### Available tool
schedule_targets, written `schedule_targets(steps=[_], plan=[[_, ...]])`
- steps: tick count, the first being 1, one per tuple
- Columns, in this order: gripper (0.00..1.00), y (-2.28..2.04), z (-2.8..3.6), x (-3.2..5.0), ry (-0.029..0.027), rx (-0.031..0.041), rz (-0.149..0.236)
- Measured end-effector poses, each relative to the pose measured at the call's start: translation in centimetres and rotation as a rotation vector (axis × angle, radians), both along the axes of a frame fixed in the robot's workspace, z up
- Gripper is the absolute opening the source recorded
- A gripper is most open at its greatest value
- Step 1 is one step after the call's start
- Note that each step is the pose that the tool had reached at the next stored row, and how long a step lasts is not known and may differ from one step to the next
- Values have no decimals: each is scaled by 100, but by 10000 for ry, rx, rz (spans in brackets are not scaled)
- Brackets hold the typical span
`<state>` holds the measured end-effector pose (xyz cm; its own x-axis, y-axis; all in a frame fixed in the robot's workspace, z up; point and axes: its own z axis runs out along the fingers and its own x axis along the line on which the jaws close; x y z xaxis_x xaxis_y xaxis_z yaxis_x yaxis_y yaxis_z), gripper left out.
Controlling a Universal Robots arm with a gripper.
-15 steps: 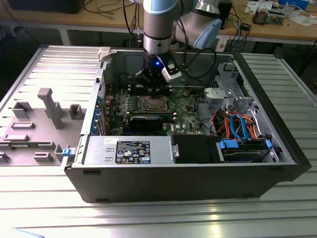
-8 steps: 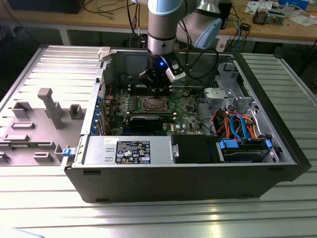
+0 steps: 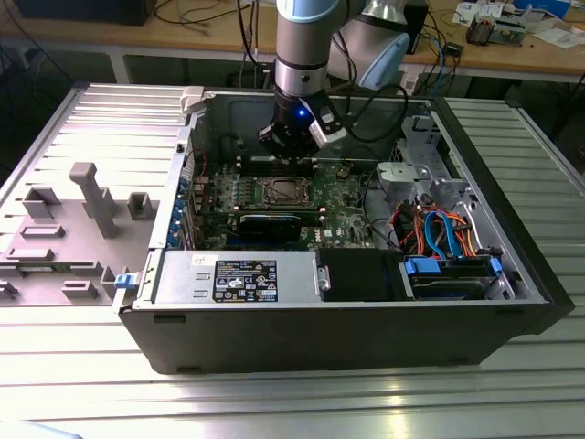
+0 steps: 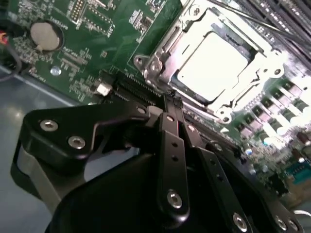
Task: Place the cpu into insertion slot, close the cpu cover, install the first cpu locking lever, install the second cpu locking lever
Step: 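Install the first cpu locking lever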
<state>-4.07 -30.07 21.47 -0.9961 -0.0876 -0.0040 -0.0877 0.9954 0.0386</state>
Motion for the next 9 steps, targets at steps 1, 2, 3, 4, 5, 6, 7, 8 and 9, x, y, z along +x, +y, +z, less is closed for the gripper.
schedule_targets(steps=[1, 2, 3, 4, 5, 6, 7, 8, 9], plan=[[11, 0, 40, 0, 1, -1, 0], [11, -9, 58, 1, 0, 0, 3], [11, -57, 60, 0, 1, -2, 0], [11, -121, 59, 0, 0, -1, -1], [11, -173, 60, 0, 1, -2, 1], [11, -242, 59, 0, 1, 0, 0], [11, -275, 59, 0, 0, 0, 0], [11, -317, 59, 0, 1, -2, 0], [11, -377, 59, 0, 1, -1, 1]])
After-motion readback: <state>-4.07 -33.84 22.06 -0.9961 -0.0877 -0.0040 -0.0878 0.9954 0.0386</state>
